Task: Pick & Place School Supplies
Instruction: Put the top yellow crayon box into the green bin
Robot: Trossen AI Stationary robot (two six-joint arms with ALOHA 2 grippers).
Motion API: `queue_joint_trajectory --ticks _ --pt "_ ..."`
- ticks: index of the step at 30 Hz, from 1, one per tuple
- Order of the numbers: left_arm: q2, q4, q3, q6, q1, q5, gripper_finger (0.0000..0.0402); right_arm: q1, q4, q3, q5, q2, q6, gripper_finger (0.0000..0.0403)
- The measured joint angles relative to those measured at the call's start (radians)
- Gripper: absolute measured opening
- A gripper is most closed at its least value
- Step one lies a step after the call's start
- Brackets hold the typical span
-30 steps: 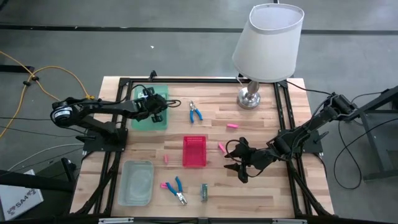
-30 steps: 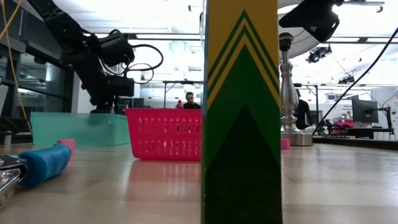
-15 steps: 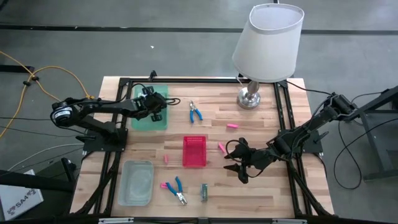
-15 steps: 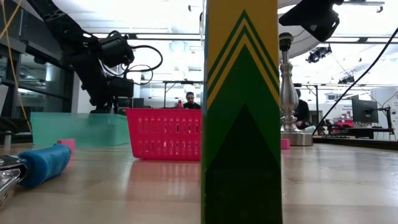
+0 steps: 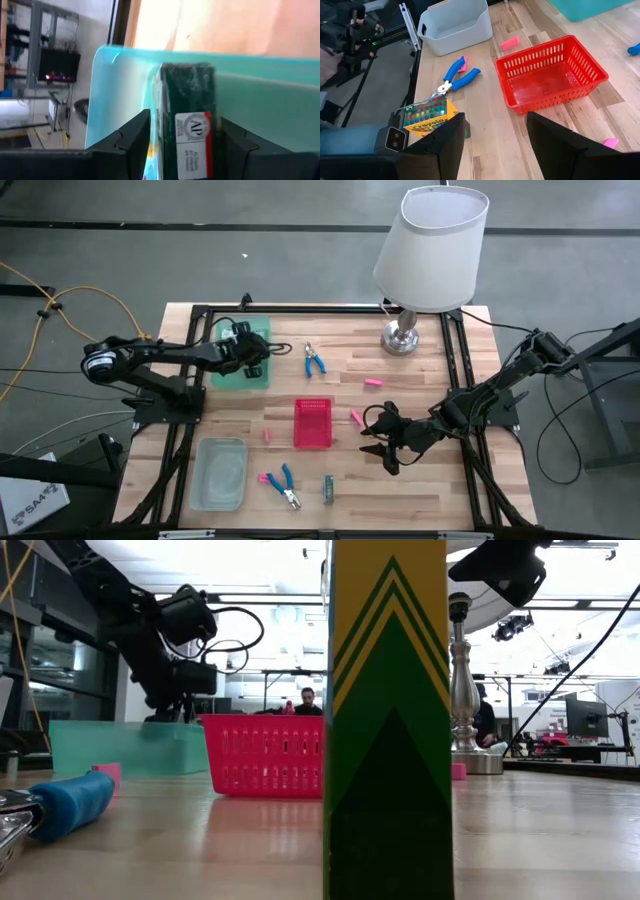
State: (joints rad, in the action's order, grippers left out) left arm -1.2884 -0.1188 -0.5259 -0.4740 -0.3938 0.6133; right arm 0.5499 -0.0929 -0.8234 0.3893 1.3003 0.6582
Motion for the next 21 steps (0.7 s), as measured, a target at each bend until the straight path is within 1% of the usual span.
queue_joint_trajectory --ticks 5,10,15,21 --pt "0.0 0.0 0.0 0.001 0.065 0.021 0.0169 0.0 0.0 0.0 0.0 0.0 0.0 0.0204" --pt "0.0 0.0 0.0 0.003 0.044 0.051 0.0169 0.0 0.0 0.0 0.0 0.0 0.0 0.0204" --pt "0.0 -0.002 0.0 0.011 0.006 0.051 0.0169 0.0 0.0 0.0 0.0 0.0 0.0 0.0204" --pt "0.0 -0.021 0.0 0.071 0.054 0.047 0.0169 0.0 0.0 0.0 0.0 0.0 0.0 0.0204"
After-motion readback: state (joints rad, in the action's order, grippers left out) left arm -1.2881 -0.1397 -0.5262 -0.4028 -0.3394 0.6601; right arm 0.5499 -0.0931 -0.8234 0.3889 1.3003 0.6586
